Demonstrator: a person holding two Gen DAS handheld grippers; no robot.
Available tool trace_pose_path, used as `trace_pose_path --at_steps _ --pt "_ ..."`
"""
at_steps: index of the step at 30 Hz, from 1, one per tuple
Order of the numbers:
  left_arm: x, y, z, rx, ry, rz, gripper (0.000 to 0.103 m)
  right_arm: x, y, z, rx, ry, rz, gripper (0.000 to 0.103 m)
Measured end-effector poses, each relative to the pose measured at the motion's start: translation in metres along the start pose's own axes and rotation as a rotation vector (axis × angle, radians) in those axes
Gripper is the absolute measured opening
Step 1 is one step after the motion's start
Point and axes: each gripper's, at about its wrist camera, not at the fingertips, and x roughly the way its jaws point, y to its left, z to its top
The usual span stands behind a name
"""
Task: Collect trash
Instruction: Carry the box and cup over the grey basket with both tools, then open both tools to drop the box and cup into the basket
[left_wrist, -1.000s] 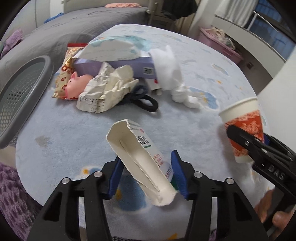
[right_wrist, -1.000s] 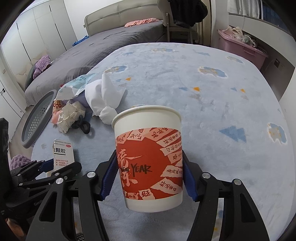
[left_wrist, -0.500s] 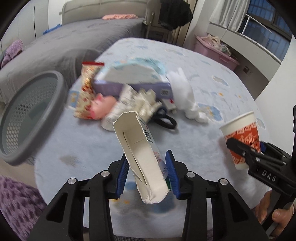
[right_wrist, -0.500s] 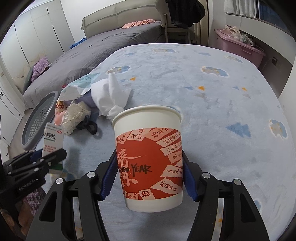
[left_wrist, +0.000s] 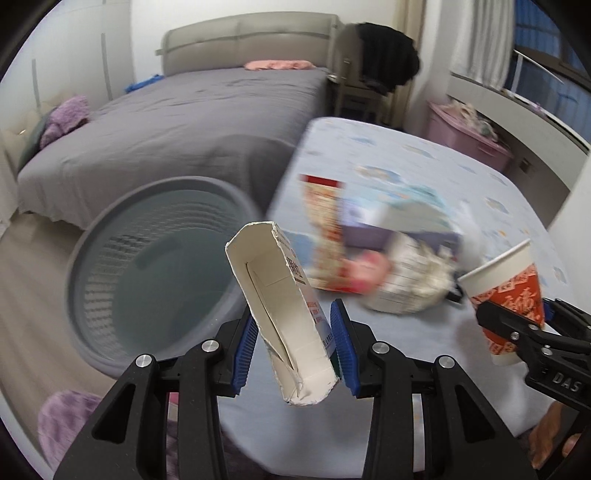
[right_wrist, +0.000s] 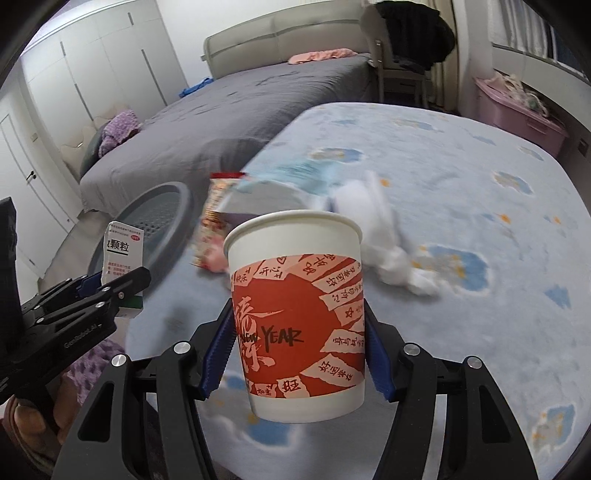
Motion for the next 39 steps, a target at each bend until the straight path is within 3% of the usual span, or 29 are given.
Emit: trace_pose_path --at_steps 11,18,26,29,30,31,39 --pt "0.011 0.111 0.021 -0.062 -0.033 0.131 0.039 0.061 0.105 0.054 -0.128 0.014 0.091 0.061" --pt "0.029 0.155 0.026 -0.117 -0.026 0.163 0.04 0.1 0.144 0.07 -0.19 0.051 0.125 0.061" --pt "0.041 0.176 0.023 -0.17 -0.012 0.172 0.041 0.126 0.167 0.079 -0.224 0.074 0.141 0.061" --pt "0.04 0.178 0.021 -0.172 -0.016 0.179 0.062 0.128 0.17 0.08 -0.228 0.069 0.136 0.062" --pt "0.039 0.178 0.02 -0.173 -0.024 0.185 0.067 0.128 0.17 0.08 -0.227 0.067 0.137 0.067" --pt "0.038 0.178 0.02 -0.173 -0.028 0.19 0.067 0.127 0.17 0.079 -0.226 0.061 0.137 0.071" --pt "0.039 0.181 0.017 -0.188 -0.022 0.209 0.07 0.127 0.171 0.074 -0.223 0.055 0.111 0.071"
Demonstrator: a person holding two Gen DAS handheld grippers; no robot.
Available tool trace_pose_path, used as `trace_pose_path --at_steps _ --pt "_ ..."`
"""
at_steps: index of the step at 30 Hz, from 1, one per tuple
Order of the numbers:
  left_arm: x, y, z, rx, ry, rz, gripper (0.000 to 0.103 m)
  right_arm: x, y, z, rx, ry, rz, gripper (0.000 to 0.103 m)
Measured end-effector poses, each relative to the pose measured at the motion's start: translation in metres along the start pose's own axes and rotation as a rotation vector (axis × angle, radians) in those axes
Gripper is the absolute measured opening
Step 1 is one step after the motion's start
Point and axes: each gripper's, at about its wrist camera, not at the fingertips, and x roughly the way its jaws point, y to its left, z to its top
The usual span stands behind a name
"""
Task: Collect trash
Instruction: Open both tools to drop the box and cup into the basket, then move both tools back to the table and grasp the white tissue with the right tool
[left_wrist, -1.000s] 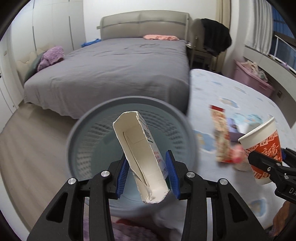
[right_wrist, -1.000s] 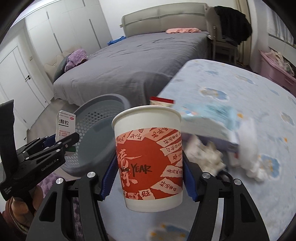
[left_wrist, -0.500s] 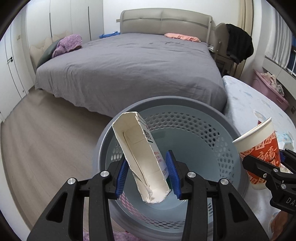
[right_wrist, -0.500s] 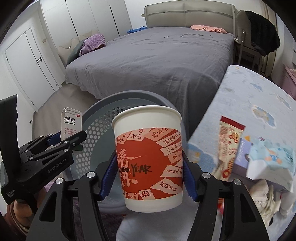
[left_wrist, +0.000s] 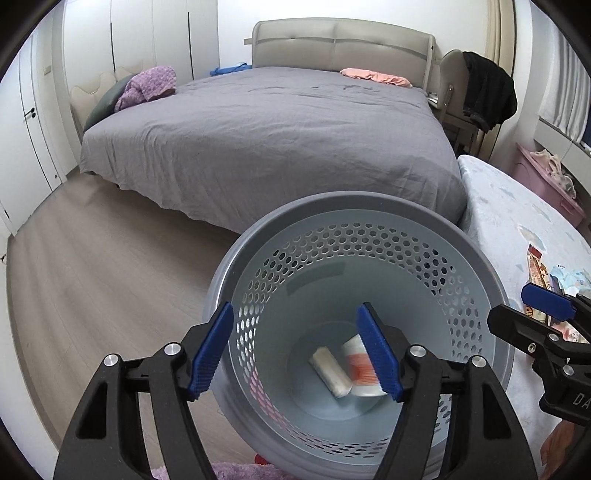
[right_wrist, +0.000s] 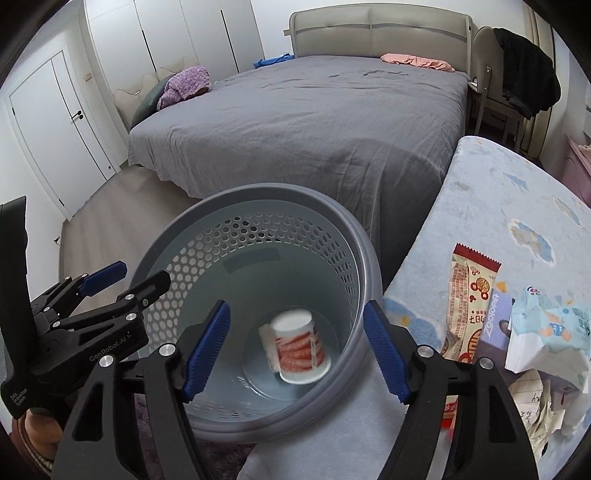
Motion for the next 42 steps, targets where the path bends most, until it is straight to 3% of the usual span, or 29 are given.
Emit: trace_pose_path --at_steps 6,26,42 --pt "0.003 0.0 -0.003 -0.004 0.001 0.014 0.078 -0.001 -0.001 -0.004 0.011 0.002 -0.006 0.071" --pt "0.001 0.0 -0.007 -0.016 -0.013 0.02 0.085 -0.012 0.003 -0.014 0.025 -0.012 -0.033 0.071" --pt "-0.023 -0.023 -0.029 0.011 0.006 -0.048 0.088 -0.065 -0.022 -0.056 0.096 -0.063 -0.073 0.071"
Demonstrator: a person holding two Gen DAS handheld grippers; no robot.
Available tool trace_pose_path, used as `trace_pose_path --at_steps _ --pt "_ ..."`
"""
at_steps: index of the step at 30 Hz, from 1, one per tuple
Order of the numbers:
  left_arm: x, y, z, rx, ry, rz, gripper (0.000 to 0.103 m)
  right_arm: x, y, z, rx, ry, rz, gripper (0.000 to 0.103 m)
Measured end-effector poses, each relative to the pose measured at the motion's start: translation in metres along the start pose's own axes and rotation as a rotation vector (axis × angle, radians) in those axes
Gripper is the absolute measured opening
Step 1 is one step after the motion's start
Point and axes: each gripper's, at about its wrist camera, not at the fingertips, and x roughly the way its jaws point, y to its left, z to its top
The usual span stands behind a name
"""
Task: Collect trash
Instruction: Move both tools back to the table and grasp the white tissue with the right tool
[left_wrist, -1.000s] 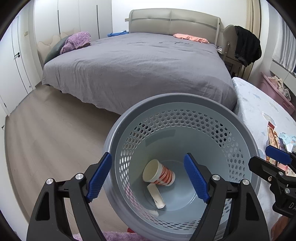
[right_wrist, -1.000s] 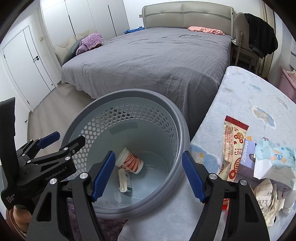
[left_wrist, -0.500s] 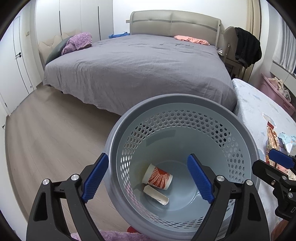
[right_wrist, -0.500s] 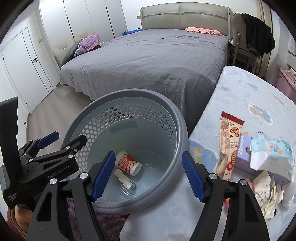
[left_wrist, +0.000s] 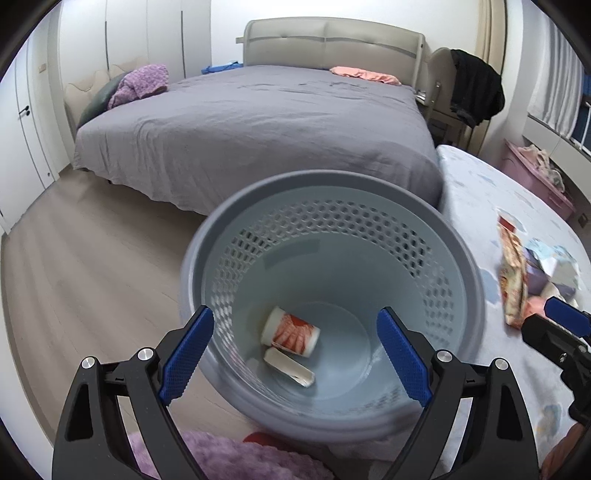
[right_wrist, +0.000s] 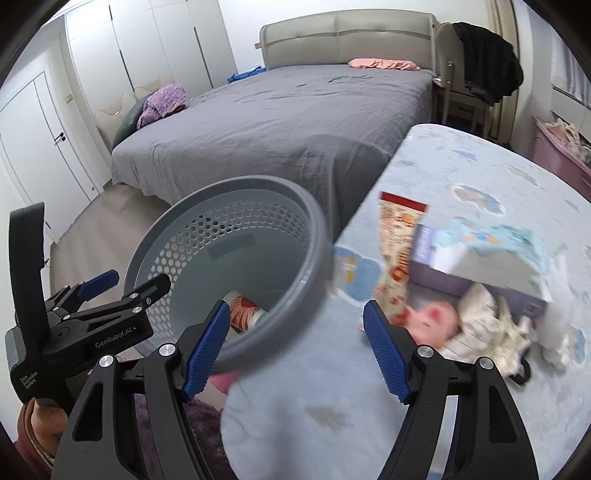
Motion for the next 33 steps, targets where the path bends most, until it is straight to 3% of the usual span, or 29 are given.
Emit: trace_pose_path --at_steps 21,33 --pt "-0.046 -0.124 -0.011 0.148 -0.025 -0.147 0.093 -0.092 -0.147 -0.055 0.194 -0.07 -0.201 0.071" --pt "-0.045 -0.173 -0.011 0.159 -0.015 -0.16 0.097 -0.078 -0.204 -0.052 0.15 -0.016 -0.216 0.071"
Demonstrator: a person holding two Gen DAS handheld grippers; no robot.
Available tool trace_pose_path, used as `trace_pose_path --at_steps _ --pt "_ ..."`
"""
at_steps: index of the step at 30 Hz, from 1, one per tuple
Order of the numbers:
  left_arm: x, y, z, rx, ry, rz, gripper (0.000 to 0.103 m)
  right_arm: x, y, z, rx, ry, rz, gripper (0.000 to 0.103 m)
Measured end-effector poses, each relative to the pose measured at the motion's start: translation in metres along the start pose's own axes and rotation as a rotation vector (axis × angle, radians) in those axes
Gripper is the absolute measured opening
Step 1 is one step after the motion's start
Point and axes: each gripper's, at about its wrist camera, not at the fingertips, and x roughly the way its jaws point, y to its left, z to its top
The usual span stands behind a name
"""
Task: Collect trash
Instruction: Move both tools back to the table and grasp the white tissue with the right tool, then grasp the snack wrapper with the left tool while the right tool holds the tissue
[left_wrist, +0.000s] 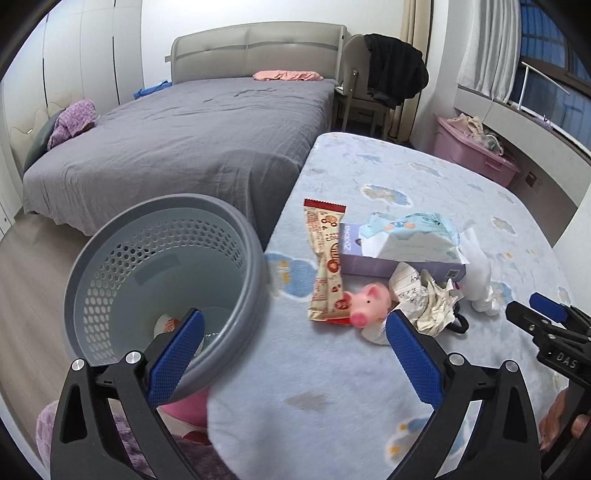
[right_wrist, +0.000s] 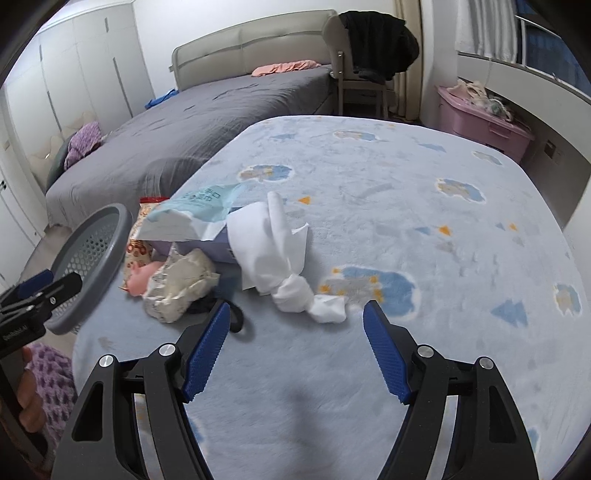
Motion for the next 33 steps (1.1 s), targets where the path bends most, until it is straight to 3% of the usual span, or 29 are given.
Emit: trace_pose_path --at_steps 8,21,30,33 --pt "0.014 -0.014 -0.001 0.008 0.028 0.028 0.097 0.037 -0.005 0.008 -0.042 0.05 0.06 0.071" --pt "0.029 -0.024 -0.002 0.031 0.063 0.038 0.097 0.059 0.004 0.017 -0.101 0.067 0.067 0.071" --pt "0.028 -0.025 -0.005 0.019 0.072 0.034 0.097 0.058 0.01 0.014 -0.129 0.067 0.093 0.031" --pt "0.024 -0.028 -0.007 0.022 0.067 0.03 0.097 0.055 0.008 0.01 -0.115 0.066 0.11 0.03"
